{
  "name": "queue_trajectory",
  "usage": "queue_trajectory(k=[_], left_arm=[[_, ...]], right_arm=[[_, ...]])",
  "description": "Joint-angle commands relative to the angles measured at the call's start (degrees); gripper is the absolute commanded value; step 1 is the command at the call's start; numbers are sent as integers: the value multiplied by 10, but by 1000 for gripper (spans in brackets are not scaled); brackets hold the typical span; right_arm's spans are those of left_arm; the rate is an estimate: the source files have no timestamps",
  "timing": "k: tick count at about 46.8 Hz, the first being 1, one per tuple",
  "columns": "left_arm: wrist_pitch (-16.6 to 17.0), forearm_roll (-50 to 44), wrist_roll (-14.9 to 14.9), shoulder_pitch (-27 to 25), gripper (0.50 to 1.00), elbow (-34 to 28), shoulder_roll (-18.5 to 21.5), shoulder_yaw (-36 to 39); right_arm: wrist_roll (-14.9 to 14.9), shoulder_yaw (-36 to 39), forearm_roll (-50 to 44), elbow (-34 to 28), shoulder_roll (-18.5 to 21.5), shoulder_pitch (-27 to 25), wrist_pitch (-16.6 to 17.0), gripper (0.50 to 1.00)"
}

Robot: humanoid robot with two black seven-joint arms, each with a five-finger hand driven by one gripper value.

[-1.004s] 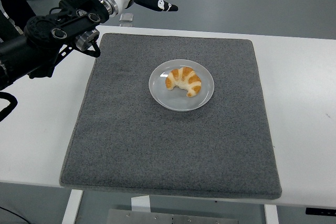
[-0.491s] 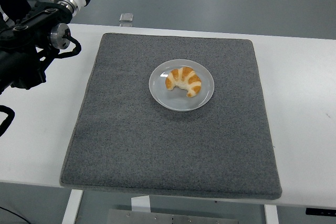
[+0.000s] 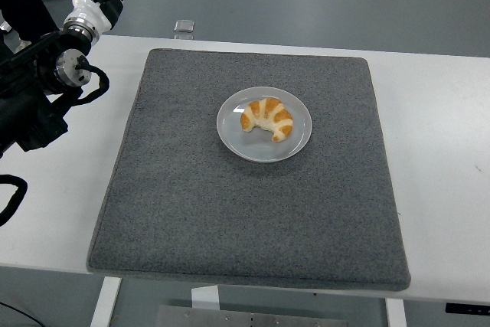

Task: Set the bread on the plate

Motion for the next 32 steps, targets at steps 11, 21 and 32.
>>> queue_trajectory(k=[11, 21, 32], left_arm=[[-67, -60, -2, 41, 1000, 1, -3, -59], [-67, -60, -7, 55, 1000, 2, -8, -98], [-63, -60, -13, 55, 1000, 47, -42, -124]], right_arm=[[0, 0, 0, 2, 0, 0, 2, 952], [0, 0, 0, 18, 0, 0, 2, 952], [0, 1, 0, 22, 0, 0, 2, 952]])
